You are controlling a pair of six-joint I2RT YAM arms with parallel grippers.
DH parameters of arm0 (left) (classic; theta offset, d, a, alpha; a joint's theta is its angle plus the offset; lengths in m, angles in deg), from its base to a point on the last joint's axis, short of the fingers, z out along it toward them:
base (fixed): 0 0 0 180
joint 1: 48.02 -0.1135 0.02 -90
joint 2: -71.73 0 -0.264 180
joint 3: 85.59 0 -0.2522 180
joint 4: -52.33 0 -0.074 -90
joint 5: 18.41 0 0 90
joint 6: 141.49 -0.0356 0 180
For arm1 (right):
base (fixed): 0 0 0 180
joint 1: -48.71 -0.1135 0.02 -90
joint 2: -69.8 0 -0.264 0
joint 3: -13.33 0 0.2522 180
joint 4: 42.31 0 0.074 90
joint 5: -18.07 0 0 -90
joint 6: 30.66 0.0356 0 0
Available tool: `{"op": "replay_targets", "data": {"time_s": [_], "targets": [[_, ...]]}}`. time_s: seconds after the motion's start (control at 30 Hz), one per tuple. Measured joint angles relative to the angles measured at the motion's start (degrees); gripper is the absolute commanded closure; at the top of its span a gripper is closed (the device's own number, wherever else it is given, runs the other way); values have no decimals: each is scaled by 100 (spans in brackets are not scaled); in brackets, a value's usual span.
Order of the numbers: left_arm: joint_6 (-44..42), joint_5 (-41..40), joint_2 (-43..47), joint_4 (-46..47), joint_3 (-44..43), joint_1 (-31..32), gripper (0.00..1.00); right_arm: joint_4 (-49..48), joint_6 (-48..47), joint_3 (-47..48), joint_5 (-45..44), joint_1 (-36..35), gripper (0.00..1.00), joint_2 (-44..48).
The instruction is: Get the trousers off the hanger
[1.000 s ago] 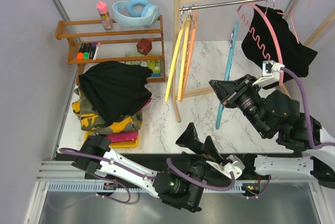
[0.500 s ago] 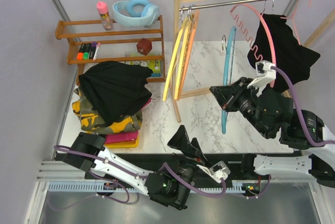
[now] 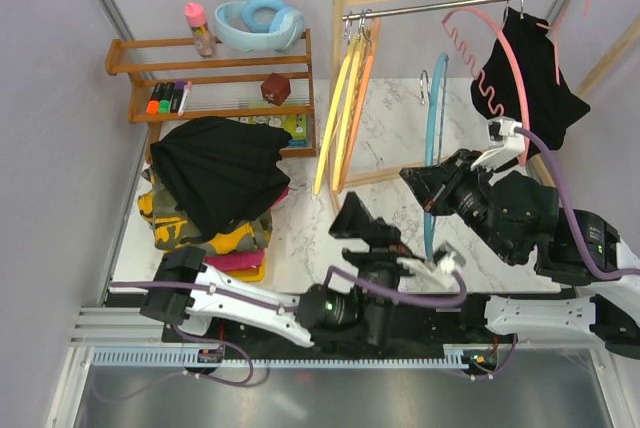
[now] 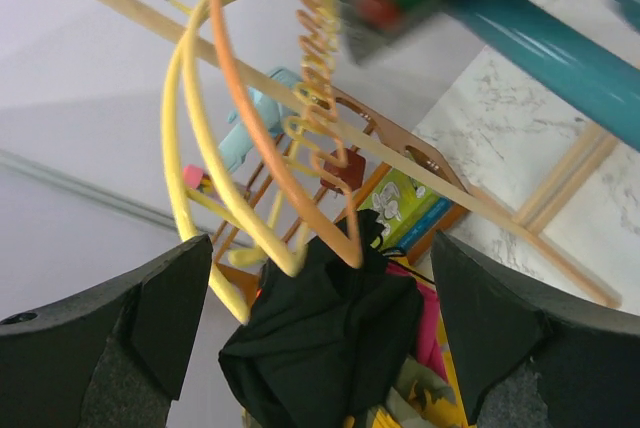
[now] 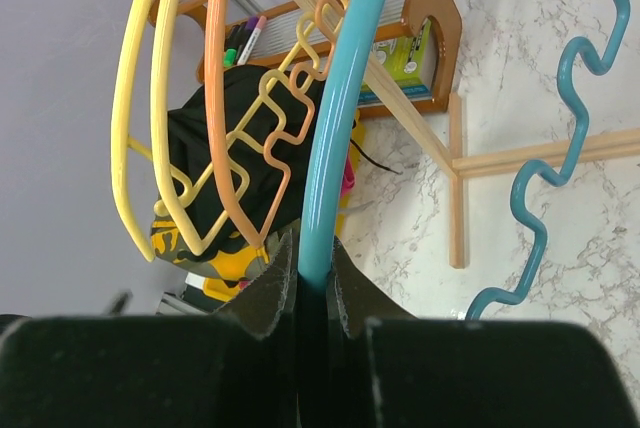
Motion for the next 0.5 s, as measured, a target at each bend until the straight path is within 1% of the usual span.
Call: {"op": "replay_targets", "data": {"time_s": [0.17, 0.27, 0.37, 0.4, 0.5], "targets": [[-129, -15, -28, -4, -1436, -802, 3, -4, 2, -2, 13, 0, 100, -31], [-146, -13, -76, 46, -2258, -1130, 3, -22, 2, -26, 17, 0, 100, 11], [-151, 11, -304, 63, -3014, -1405, 4, -20, 2, -42, 26, 0, 100, 55], [-151, 15, -352, 63, -3112, -1478, 4, -20, 2, -42, 28, 0, 100, 59], [-155, 2, -378, 59, -3021, -1554, 3, -17, 2, -42, 39, 0, 100, 66]]}}
